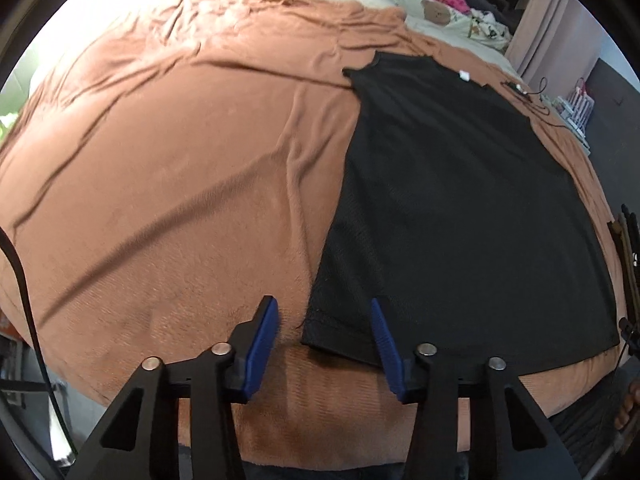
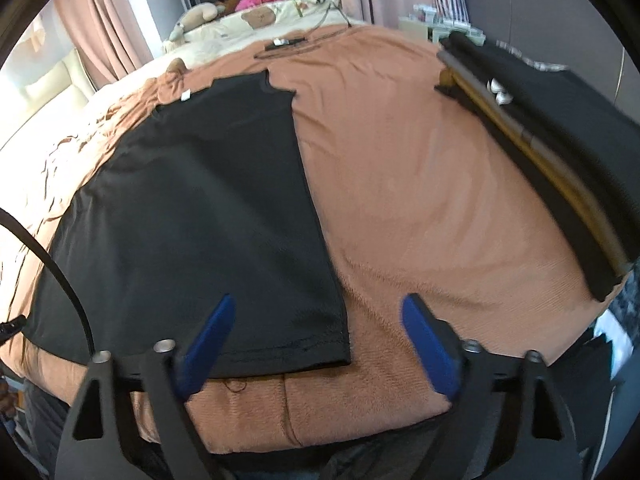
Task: Fold small clothes
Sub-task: 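Lower both tools toward the black shirt's hem, then close the left gripper on the hem while the right gripper grasps the hem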
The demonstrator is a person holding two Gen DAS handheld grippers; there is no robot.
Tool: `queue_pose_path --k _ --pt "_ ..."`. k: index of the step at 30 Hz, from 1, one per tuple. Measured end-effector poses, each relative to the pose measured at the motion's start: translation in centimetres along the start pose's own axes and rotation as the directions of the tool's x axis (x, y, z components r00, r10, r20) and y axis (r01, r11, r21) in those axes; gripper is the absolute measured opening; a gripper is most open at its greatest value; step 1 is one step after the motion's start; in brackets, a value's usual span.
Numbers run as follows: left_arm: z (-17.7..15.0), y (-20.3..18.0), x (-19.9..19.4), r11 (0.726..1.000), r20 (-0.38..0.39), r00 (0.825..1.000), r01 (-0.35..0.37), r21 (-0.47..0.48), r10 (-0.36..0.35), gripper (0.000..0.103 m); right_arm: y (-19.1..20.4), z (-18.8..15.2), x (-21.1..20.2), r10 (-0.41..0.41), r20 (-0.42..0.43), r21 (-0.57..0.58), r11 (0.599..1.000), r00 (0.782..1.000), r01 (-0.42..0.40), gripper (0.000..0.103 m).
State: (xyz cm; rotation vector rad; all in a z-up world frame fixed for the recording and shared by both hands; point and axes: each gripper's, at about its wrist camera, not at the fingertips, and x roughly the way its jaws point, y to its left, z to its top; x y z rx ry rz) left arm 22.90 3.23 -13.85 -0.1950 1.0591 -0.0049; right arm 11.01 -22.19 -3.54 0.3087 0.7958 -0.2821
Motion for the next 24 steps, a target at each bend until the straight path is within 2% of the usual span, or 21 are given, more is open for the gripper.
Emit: queue_pose_path --k 5,7,13,18,24 --pt "-0.3 1.0 0.7 0.999 -0.025 0.999 0.021 -0.04 -0.022 0.041 -0.7 0.1 0.9 0.009 -0.031 0.022 1.0 0.999 -0.008 0.074" --pt "-0.3 0.8 0.6 0.999 -0.029 0.999 0.028 -0.033 -0.029 0.028 -1.0 0.1 1.2 0.009 -0.041 0.033 0.999 0.999 -0.008 0.068" --pt "-0.2 0.5 -0.1 0.999 -0.021 0.999 0.042 -0.029 -0.043 0.008 -2.1 0.6 1.6 0.025 -0.05 0.075 0.997 0.998 -0.021 0.063" --pt "-0.2 0.3 -1.4 0.997 0.0 0.997 0.075 -0.026 -0.075 0.006 -2.4 0.3 1.4 0.025 -0.054 0.096 0.995 0.998 -0.02 0.062" --pt "0.1 -0.6 -2.8 0.993 0.037 0.993 0.115 0.011 -0.116 0.006 -2.6 -0.3 0.8 0.081 -0.053 0.129 0.989 0.995 -0.073 0.046"
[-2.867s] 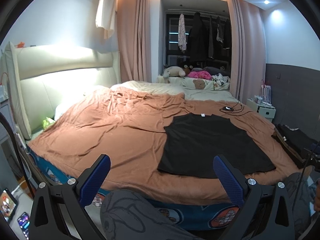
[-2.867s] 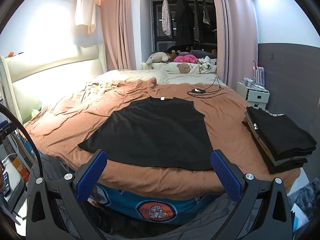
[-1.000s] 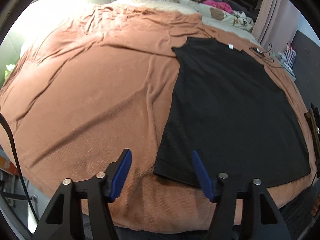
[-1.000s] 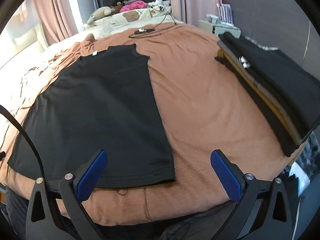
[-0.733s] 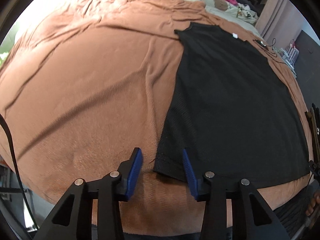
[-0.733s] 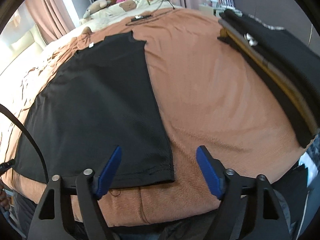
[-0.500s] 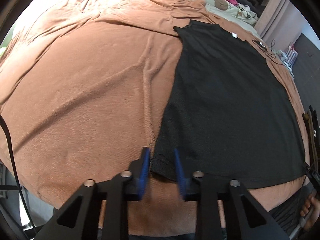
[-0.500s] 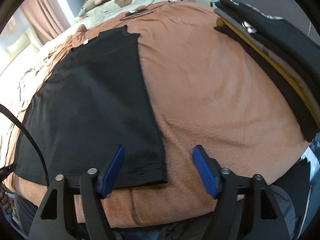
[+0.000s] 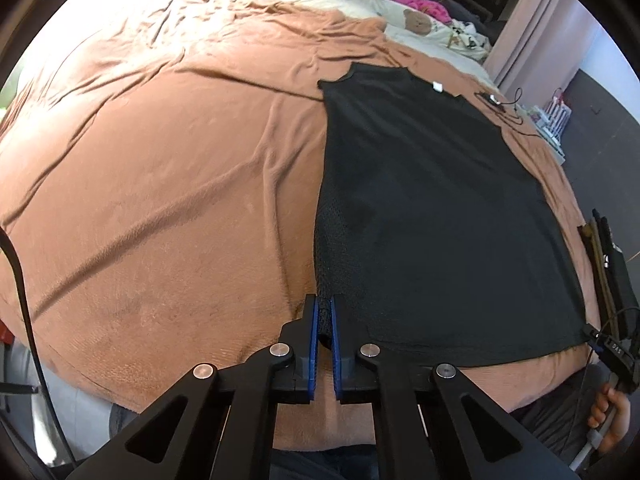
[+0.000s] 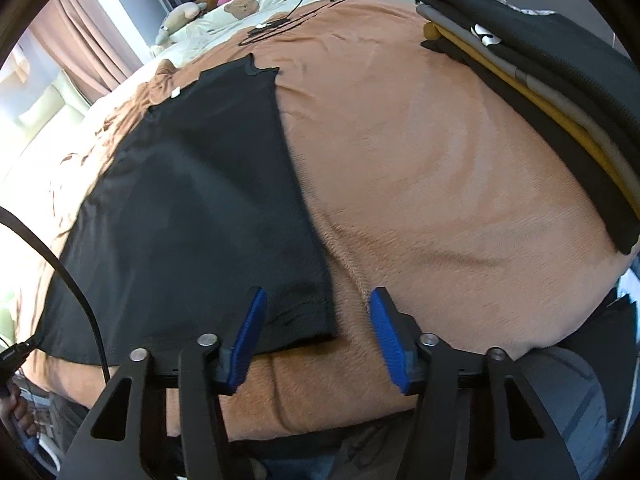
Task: Fold small clothes
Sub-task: 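Close the left gripper on the hem while the right gripper grasps the hem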
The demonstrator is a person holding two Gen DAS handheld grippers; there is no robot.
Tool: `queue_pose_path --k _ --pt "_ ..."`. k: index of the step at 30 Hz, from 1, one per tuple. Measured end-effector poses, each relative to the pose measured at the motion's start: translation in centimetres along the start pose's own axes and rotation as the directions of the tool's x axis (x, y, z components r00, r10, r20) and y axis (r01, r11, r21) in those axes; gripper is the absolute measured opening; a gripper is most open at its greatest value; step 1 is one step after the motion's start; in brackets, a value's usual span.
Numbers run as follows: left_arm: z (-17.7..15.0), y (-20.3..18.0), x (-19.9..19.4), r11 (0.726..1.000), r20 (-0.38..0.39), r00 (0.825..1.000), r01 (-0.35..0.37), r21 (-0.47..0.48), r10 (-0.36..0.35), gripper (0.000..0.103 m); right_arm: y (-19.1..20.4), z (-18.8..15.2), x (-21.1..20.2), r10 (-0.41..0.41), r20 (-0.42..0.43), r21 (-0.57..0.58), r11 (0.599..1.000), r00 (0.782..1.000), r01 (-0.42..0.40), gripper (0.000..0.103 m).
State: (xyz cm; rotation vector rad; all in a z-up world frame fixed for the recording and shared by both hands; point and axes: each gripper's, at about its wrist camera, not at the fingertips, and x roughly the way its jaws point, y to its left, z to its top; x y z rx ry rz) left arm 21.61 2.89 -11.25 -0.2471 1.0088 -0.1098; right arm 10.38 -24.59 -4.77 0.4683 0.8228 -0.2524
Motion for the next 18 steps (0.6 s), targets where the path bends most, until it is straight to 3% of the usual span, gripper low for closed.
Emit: queue_pose_path --k 6,9,12,18 --pt "0.0 0.9 -1.1 0.999 0.049 0.999 -0.021 -0.031 0.023 0.005 -1.0 0.0 0.2 0.069 -0.005 0.053 0.996 0.998 -0.069 0.043" --pt "-0.1 1.0 -1.3 0.999 0.059 0.998 -0.024 -0.036 0.026 0.005 -1.9 0.2 0.7 0.105 -0.002 0.096 0.99 0.994 -0.104 0.019" --pt "-0.2 1.2 -1.9 0.999 0.08 0.996 -0.022 -0.041 0.026 0.005 -2.1 0.0 0.3 0.107 0.005 0.096 0.99 0.994 -0.107 0.007" --pt "-0.6 1.8 -3.1 0.998 0.115 0.993 -0.013 -0.054 0.019 0.005 -1.2 -0.7 -2.1 0.137 0.064 0.015 0.99 0.988 -0.139 0.005"
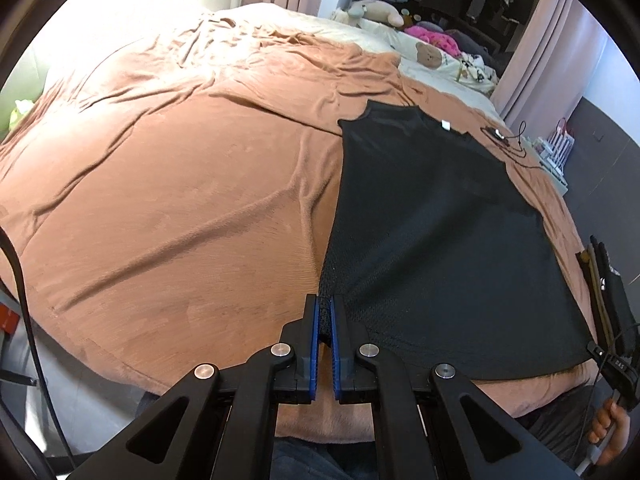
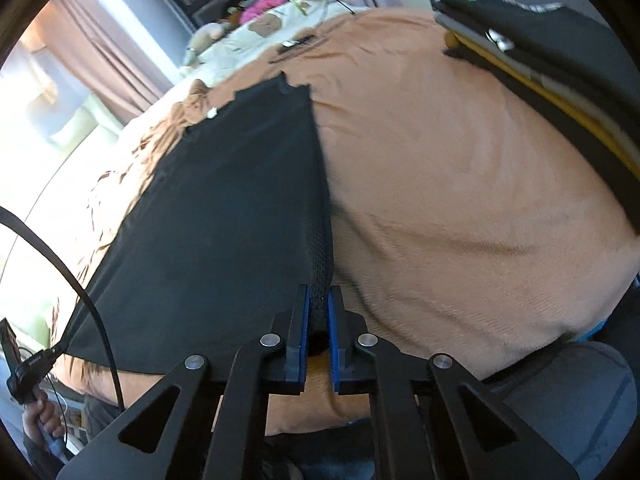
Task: Fold small clothes
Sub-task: 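Close the left gripper on the hem while the right gripper grasps the hem, then lift the hem with both grippers and fold it toward the collar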
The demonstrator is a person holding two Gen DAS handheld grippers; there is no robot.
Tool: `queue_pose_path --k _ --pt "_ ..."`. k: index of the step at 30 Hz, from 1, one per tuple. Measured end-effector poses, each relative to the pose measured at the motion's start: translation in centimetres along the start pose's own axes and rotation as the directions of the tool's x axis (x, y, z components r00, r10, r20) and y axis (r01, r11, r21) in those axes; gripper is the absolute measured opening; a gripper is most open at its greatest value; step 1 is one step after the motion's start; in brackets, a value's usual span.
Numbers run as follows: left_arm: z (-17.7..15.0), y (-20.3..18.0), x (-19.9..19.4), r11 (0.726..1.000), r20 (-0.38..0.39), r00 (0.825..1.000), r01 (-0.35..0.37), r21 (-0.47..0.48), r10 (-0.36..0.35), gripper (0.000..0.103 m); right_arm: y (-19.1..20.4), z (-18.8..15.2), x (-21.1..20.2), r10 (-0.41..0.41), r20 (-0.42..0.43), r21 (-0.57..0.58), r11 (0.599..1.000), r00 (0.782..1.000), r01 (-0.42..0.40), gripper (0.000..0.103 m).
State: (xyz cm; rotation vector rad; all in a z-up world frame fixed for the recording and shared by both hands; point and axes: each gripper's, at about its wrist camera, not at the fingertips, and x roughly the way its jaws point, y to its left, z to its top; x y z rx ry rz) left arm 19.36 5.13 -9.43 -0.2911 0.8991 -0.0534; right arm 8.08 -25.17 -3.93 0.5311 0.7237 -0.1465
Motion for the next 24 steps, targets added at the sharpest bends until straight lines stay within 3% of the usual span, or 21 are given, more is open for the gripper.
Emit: queue_pose_path --k 24 --pt "-5.5 2.7 -8.8 0.998 0.114 0.993 0.046 -0.041 -0.041 0.005 1.6 -3.8 -11.1 0.128 0.125 -0.157 0.982 0.984 -0.108 0.003"
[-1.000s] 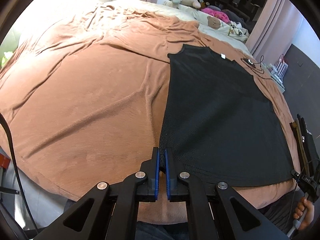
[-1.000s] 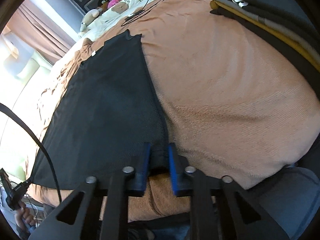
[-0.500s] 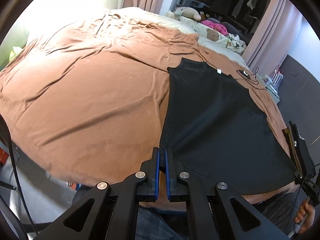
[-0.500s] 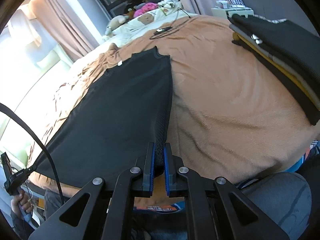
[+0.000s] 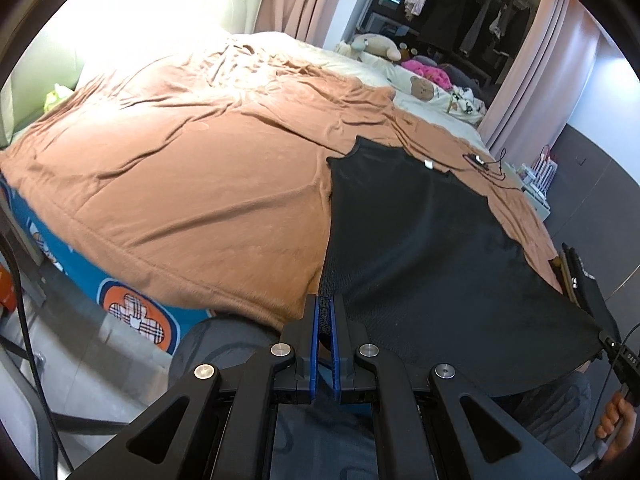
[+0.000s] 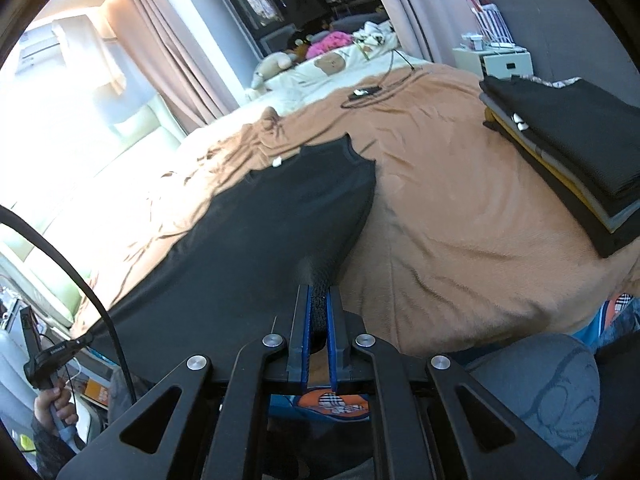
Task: Fold small clothes
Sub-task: 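Lift the hem with both grippers and fold it toward the collar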
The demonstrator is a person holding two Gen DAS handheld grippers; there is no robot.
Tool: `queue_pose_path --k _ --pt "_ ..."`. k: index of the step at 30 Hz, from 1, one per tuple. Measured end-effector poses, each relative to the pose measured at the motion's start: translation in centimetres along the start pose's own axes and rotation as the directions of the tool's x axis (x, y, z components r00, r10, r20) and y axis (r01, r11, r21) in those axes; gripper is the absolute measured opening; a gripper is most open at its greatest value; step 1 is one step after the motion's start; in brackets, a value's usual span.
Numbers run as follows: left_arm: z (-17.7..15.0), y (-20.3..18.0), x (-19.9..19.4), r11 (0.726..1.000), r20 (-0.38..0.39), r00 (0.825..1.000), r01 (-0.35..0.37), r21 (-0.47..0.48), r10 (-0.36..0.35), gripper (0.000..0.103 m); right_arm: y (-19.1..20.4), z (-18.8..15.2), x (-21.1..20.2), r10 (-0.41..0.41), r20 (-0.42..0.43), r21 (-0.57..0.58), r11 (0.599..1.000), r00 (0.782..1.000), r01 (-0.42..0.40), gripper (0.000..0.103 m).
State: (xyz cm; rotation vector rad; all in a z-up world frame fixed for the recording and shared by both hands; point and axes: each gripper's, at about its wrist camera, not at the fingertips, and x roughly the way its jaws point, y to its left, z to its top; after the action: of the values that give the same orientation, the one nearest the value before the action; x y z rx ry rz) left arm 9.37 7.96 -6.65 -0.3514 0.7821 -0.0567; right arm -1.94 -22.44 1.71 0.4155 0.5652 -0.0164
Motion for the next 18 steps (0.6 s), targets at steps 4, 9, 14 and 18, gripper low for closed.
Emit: queue_pose_path --k 4,9,14,18 --pt "-0.9 0.2 -2.1 1.0 0.029 1.0 0.01 -0.009 -0.01 0.005 -0.3 -0.4 -2.1 0.028 0.034 -0.003 1.0 0.999 -0.028 0.003" --pt "-1.4 0.3 -4.7 0.999 0.065 0.997 0.034 -0.019 -0.032 0.005 -1.1 -0.9 -3.8 0.054 0.059 -0.001 0.999 0.997 -0.054 0.003" --pt "-0.6 0.4 -5.3 0.998 0.088 0.995 0.051 -0.027 -0.049 0.005 -2.1 -0.8 -3.7 0.057 0.054 0.011 0.998 0.997 -0.058 0.003" --pt "0.9 0.2 -4.3 0.997 0.093 0.994 0.066 -0.03 -0.063 0.005 -2.1 0.0 -2.9 0.041 0.057 0.019 0.999 0.998 -0.042 0.003"
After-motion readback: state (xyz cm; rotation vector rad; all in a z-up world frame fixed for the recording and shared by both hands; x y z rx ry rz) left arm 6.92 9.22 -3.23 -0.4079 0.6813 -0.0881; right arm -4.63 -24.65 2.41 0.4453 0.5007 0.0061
